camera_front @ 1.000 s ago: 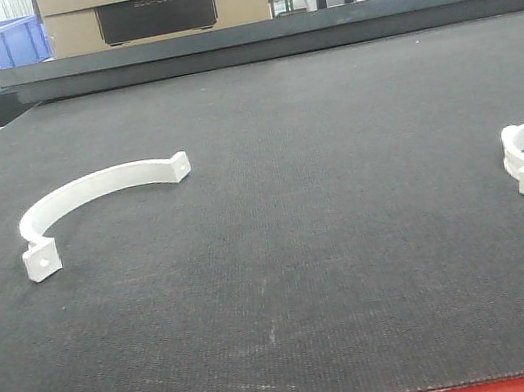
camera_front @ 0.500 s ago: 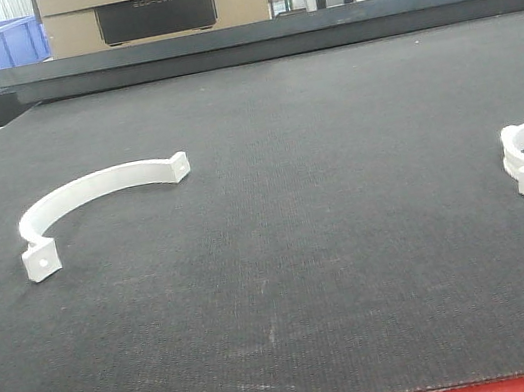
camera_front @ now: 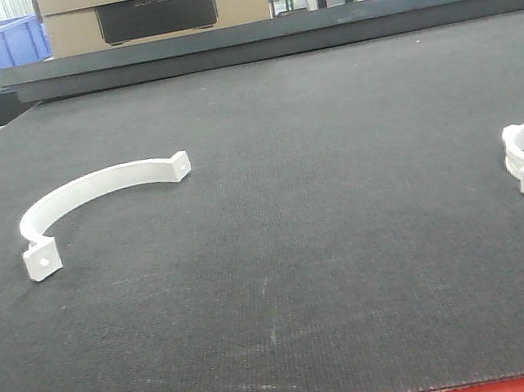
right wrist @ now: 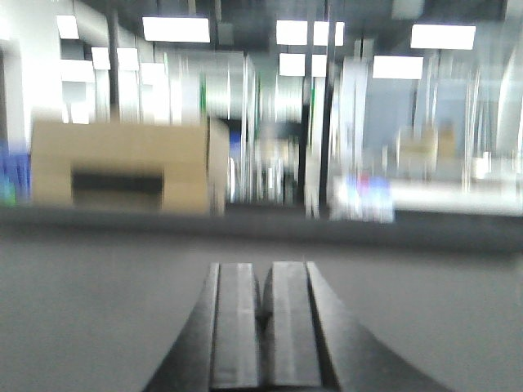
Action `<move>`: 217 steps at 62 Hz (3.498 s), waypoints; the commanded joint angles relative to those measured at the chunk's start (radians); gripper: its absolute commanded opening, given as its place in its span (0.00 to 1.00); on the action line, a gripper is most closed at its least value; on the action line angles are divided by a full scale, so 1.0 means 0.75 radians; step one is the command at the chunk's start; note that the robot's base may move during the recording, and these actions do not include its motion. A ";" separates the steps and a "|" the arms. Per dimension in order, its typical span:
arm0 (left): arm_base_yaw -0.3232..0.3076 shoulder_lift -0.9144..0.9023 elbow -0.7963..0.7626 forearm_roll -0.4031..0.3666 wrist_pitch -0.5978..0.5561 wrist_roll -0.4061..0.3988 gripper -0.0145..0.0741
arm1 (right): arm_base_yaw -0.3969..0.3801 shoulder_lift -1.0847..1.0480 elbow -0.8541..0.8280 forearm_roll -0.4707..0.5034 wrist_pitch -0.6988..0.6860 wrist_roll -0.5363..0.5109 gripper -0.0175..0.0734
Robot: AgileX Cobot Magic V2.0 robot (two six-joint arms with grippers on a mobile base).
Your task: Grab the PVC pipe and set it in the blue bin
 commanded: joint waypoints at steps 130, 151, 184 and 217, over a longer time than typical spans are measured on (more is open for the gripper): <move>0.003 1.951 -1.559 -0.337 1.263 0.071 0.04 | 0.095 2.107 -1.575 0.035 1.506 0.217 0.04; 0.003 1.950 -1.559 -0.337 1.289 0.071 0.04 | 0.224 2.337 -1.768 -0.157 1.702 0.561 0.04; 0.003 1.950 -1.559 -0.340 1.346 0.071 0.04 | 0.221 2.464 -1.768 -0.133 1.633 0.567 0.40; 0.003 1.950 -1.554 -0.339 1.279 0.071 0.04 | 0.221 2.506 -1.768 -0.130 1.667 0.567 0.07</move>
